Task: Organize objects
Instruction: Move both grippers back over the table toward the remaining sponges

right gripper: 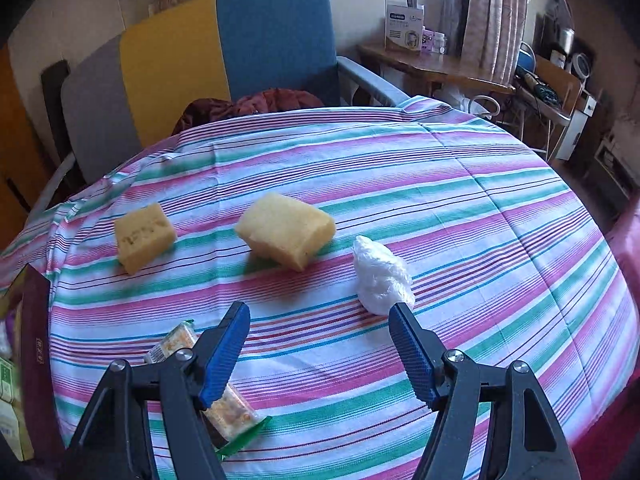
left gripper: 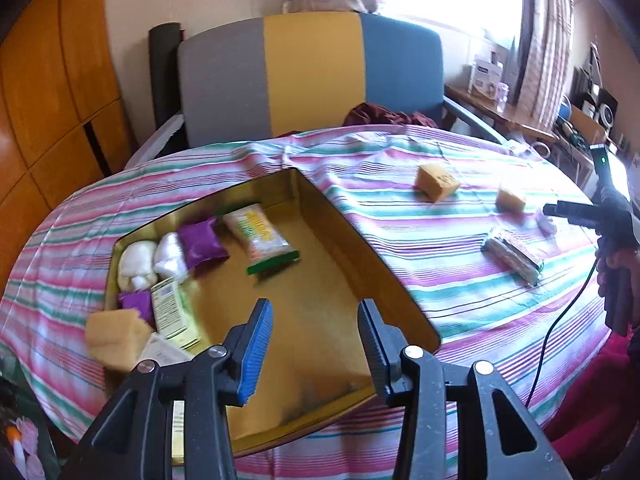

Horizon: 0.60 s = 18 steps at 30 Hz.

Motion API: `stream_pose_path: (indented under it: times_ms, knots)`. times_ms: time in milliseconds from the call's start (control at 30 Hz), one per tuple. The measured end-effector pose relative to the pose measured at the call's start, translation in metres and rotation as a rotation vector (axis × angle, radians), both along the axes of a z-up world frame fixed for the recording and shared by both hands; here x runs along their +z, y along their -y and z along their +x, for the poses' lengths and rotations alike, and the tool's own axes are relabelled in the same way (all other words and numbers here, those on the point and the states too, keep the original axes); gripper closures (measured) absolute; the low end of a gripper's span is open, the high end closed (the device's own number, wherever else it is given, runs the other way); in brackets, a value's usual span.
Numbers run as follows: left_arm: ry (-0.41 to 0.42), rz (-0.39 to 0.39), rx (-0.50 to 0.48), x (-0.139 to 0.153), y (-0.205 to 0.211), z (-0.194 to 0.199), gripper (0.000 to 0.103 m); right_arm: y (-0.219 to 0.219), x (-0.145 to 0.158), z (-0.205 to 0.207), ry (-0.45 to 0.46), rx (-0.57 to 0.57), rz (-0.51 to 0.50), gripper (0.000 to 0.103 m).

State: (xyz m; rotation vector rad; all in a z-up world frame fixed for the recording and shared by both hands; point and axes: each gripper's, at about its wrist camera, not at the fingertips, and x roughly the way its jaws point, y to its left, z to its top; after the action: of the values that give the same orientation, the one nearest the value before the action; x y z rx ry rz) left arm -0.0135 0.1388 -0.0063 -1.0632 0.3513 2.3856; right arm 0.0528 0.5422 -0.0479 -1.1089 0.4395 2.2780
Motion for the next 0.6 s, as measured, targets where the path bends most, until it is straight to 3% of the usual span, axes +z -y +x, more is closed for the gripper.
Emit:
stream_pose_path:
  times_ms: [267,600]
  knots:
    - [-0.005,-0.034,-0.068,-0.001,-0.034,0.007,0.059,-0.015,-0.001,0.009,-0.027,-0.065,-0.081,0.029]
    - [0.011,-0.059,-0.132,-0.009,-0.071,0.009,0.059,-0.027,-0.002,0.013,-0.022,-0.117,-0.114,0.026]
